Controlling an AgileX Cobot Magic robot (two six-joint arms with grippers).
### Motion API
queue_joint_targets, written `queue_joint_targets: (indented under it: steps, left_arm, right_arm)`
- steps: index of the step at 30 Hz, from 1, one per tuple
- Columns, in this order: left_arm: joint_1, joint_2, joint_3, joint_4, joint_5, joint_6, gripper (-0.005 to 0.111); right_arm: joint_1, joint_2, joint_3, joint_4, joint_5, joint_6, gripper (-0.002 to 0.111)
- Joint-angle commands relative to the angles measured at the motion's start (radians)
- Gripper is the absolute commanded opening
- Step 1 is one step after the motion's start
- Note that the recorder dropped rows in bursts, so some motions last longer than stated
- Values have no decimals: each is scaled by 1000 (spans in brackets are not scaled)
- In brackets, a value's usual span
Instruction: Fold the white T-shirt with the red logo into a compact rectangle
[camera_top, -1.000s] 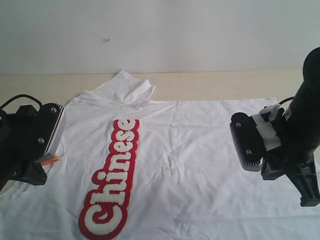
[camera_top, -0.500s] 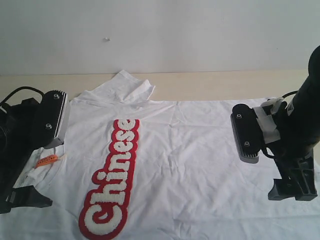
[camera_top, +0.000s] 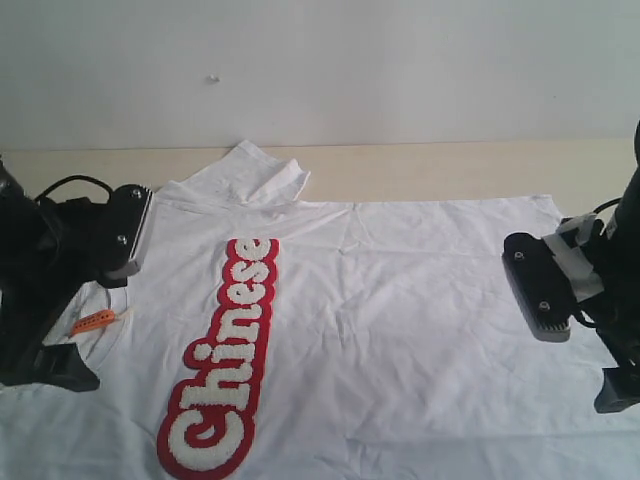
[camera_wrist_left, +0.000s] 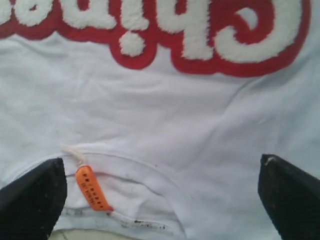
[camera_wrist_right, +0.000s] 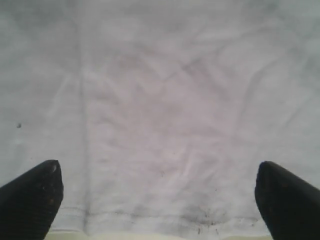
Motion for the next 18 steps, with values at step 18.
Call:
queue_joint_targets:
  steps: [18]
  left_arm:
    - [124, 281, -240, 249, 32, 64, 98]
  right_arm:
    - [-97, 136, -103, 36, -23, -27, 101]
